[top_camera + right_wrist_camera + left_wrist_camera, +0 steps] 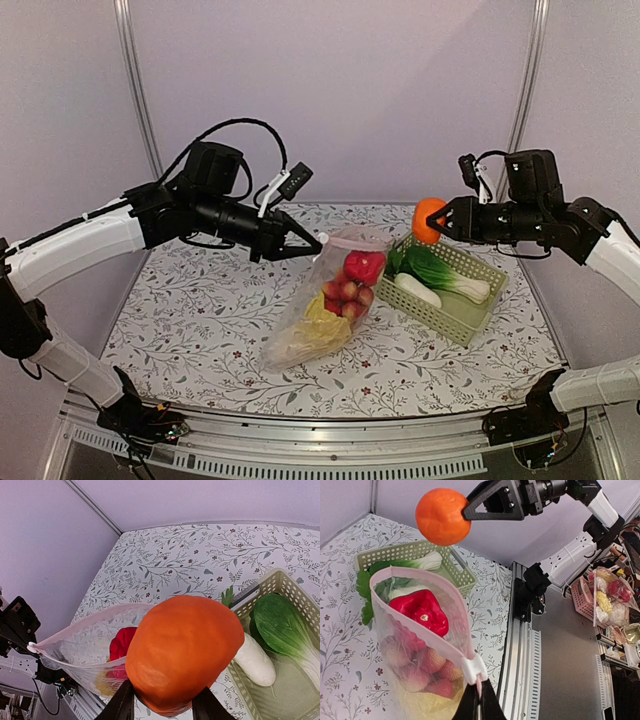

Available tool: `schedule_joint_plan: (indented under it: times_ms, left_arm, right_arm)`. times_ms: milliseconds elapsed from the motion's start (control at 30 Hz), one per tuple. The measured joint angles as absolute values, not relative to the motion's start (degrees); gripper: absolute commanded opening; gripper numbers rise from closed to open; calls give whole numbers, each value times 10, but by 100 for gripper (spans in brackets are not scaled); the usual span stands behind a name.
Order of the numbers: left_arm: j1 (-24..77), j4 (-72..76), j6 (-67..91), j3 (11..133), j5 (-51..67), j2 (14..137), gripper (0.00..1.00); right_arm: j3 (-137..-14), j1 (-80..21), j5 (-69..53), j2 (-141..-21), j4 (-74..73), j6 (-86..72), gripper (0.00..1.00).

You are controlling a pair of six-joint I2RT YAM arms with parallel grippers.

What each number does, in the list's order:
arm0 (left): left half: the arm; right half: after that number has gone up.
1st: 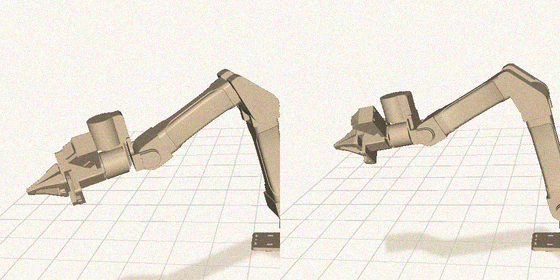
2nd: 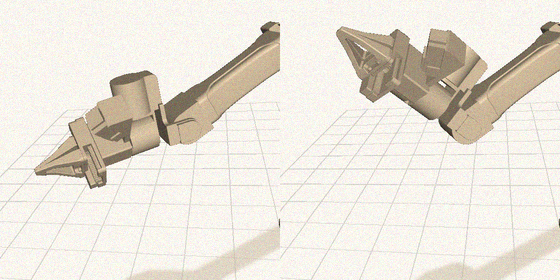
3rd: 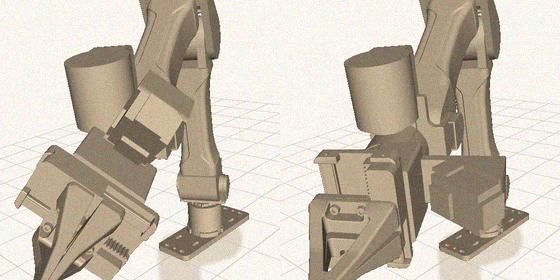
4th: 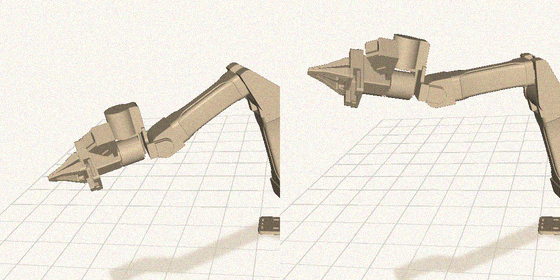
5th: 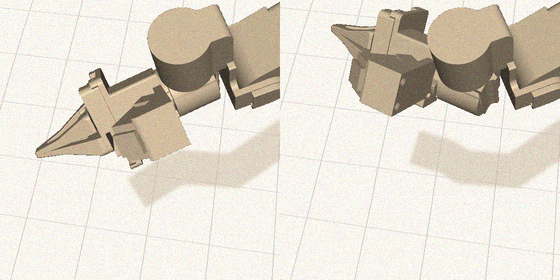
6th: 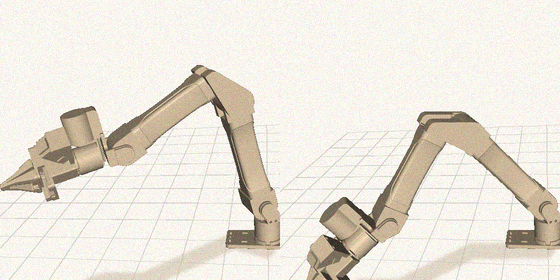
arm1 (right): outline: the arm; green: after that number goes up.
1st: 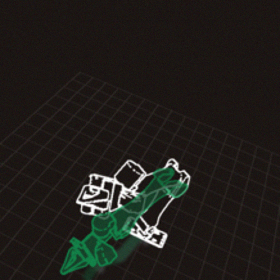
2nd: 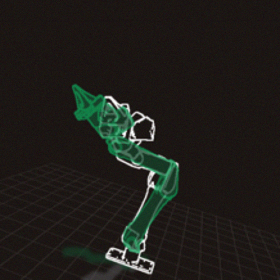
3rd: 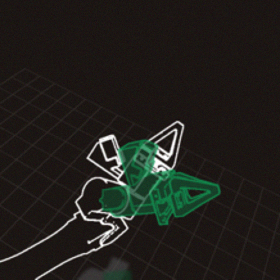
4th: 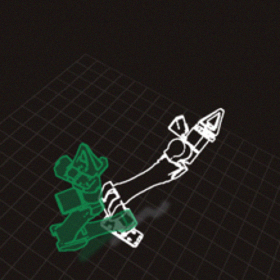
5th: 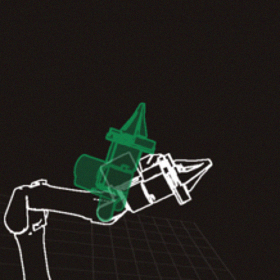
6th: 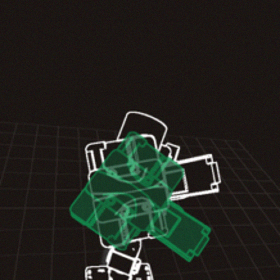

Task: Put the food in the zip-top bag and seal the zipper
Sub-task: Place the fake vegetable in the zipper food storage bag.

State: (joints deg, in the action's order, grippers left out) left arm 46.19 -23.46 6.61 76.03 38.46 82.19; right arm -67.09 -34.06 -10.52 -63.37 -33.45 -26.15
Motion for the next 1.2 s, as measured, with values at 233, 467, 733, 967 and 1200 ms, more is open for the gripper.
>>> schedule_joint_plan:
  times_ms: [233,467,733,967,1200]
  left_arm:
    - [468,-235,66,760,387,822,0]
    - [481,-237,62,760,386,823,0]
    - [483,-243,57,761,375,823,0]
    - [483,-243,55,761,357,823,0]
    - [483,-244,51,761,345,823,0]
  right_arm:
    - [-671,-341,-212,-632,-263,-289,38]
    - [-689,-362,-268,-676,-183,-324,38]
    - [-701,-397,-319,-737,-162,-336,37]
    - [-689,-398,-361,-739,-161,-347,37]
    - [-658,-398,-396,-739,-165,-354,37]
